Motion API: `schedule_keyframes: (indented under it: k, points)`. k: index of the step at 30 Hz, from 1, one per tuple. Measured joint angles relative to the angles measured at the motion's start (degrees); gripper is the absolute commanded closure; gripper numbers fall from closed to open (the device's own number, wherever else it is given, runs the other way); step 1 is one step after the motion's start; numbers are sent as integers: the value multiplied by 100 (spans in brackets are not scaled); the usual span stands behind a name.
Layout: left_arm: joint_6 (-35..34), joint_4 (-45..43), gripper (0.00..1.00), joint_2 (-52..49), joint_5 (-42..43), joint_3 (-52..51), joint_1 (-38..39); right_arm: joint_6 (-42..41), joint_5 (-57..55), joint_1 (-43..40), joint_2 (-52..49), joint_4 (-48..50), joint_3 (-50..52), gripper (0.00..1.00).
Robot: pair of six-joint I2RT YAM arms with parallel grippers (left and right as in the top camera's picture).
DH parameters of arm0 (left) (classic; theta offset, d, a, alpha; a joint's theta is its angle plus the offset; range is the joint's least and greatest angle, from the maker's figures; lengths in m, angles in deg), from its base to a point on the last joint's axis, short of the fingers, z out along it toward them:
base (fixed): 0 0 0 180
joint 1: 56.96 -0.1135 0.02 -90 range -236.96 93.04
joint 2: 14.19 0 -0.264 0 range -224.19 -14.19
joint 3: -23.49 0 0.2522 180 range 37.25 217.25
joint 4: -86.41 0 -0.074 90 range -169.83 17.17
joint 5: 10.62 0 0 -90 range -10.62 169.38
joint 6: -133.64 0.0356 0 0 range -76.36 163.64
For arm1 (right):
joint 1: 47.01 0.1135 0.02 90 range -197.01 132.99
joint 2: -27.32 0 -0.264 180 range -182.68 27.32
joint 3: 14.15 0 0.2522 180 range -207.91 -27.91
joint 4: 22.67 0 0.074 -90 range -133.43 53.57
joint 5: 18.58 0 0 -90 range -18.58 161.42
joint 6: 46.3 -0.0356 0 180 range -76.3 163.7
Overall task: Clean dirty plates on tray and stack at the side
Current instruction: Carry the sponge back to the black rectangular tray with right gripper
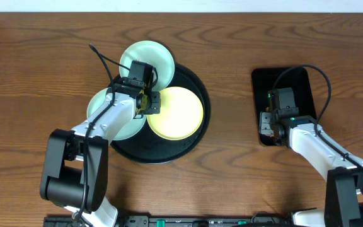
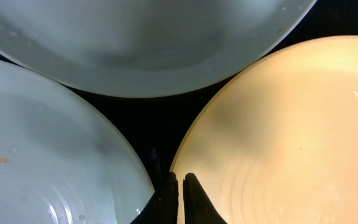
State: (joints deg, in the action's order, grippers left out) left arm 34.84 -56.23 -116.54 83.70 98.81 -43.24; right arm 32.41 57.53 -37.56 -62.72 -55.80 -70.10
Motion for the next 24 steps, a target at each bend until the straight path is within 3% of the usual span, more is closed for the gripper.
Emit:
schedule_keyframes:
  k: [1, 4, 5, 6, 8, 9, 10, 11, 12, 14, 15, 16, 17, 18, 19, 20, 21, 22, 23, 24]
  points:
    - [0, -2, 92, 0, 0, 0, 0, 0, 17, 0, 0, -31, 0, 96]
    - [0, -2, 92, 0, 0, 0, 0, -33, 57, 0, 0, -87, 0, 97]
    - [0, -2, 92, 0, 0, 0, 0, -35, 59, 0, 0, -83, 0, 80]
    - [0, -2, 92, 0, 0, 0, 0, -44, 70, 0, 0, -76, 0, 50]
    - [0, -2, 92, 0, 0, 0, 0, -35, 79, 0, 0, -66, 0, 40]
    - [0, -2, 92, 0, 0, 0, 0, -31, 83, -2, 0, -52, 0, 42]
    - [0, -2, 92, 0, 0, 0, 0, -17, 79, -2, 0, -50, 0, 60]
    - [0, -2, 92, 0, 0, 0, 0, 9, 90, -2, 0, -57, 0, 94]
    - [0, -2, 92, 0, 0, 0, 0, -9, 107, -20, 0, -81, 0, 99]
    - [0, -2, 92, 0, 0, 0, 0, -17, 125, -74, 0, -133, 0, 99]
    - [0, -2, 92, 0, 0, 0, 0, -24, 125, -103, 0, -149, 0, 93]
    - [0, -2, 92, 0, 0, 0, 0, -26, 133, -140, 0, -149, 0, 64]
    - [0, -2, 92, 0, 0, 0, 0, -37, 146, -164, 0, -127, 0, 44]
    - [0, -2, 92, 0, 0, 0, 0, -15, 144, -195, 0, -76, 0, 34]
    - [0, -2, 92, 0, 0, 0, 0, -15, 144, -225, 0, -11, 2, 32]
    - [0, -2, 92, 0, 0, 0, 0, -15, 144, -254, 0, 81, 2, 36]
    - [0, -2, 92, 0, 0, 0, 0, 17, 142, -275, 0, 192, 4, 55]
    - [0, -4, 92, 0, 0, 0, 0, 42, 175, -304, 0, 299, 4, 85]
    - [0, -4, 92, 0, 0, 0, 0, 42, 229, -337, 0, 402, 4, 93]
    - [0, -7, 92, 0, 0, 0, 0, 44, 282, -367, 0, 483, 4, 92]
